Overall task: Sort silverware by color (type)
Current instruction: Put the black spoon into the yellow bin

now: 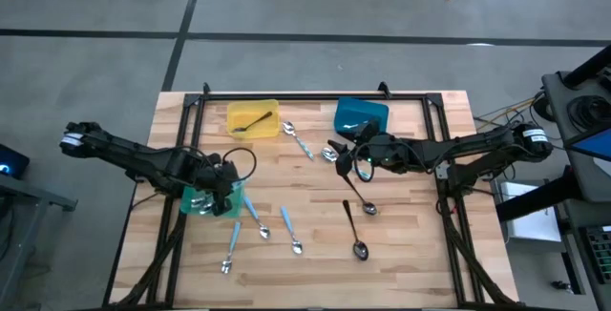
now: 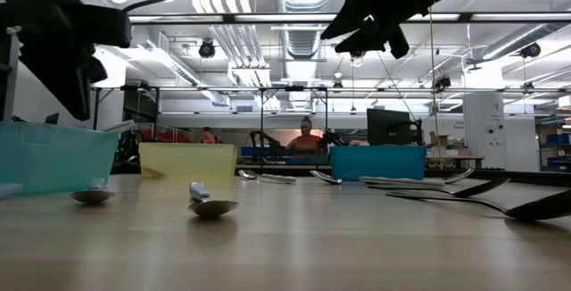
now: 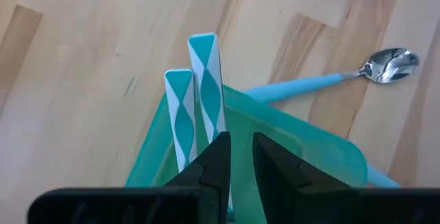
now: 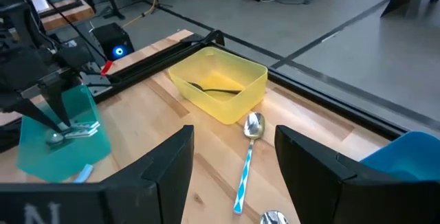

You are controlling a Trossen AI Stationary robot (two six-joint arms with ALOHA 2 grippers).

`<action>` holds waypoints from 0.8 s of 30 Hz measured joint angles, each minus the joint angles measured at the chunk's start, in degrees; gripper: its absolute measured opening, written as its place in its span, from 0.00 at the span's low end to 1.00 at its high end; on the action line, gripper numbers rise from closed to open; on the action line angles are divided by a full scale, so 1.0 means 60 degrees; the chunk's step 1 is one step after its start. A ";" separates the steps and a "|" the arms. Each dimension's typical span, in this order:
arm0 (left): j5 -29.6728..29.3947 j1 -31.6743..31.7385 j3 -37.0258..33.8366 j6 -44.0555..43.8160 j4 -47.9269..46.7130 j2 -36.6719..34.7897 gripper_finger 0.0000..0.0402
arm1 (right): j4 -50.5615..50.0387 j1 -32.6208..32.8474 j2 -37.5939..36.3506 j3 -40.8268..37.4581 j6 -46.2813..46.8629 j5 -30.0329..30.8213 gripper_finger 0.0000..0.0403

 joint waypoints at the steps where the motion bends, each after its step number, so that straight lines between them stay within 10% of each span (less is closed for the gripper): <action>1: -0.0030 0.0000 0.0027 -0.0068 -0.0005 0.0000 0.11 | -0.0002 -0.0001 0.0017 0.0000 0.0001 0.0000 0.48; 12: -0.0708 0.0000 0.0127 0.0043 0.1129 0.0011 0.11 | 0.0006 -0.0001 0.0372 0.0000 0.0052 0.0000 0.48; 24: -0.1954 0.0238 0.0127 0.3912 0.4478 0.0003 0.11 | -0.0656 -0.0023 0.0419 0.0624 0.0781 -0.0440 0.48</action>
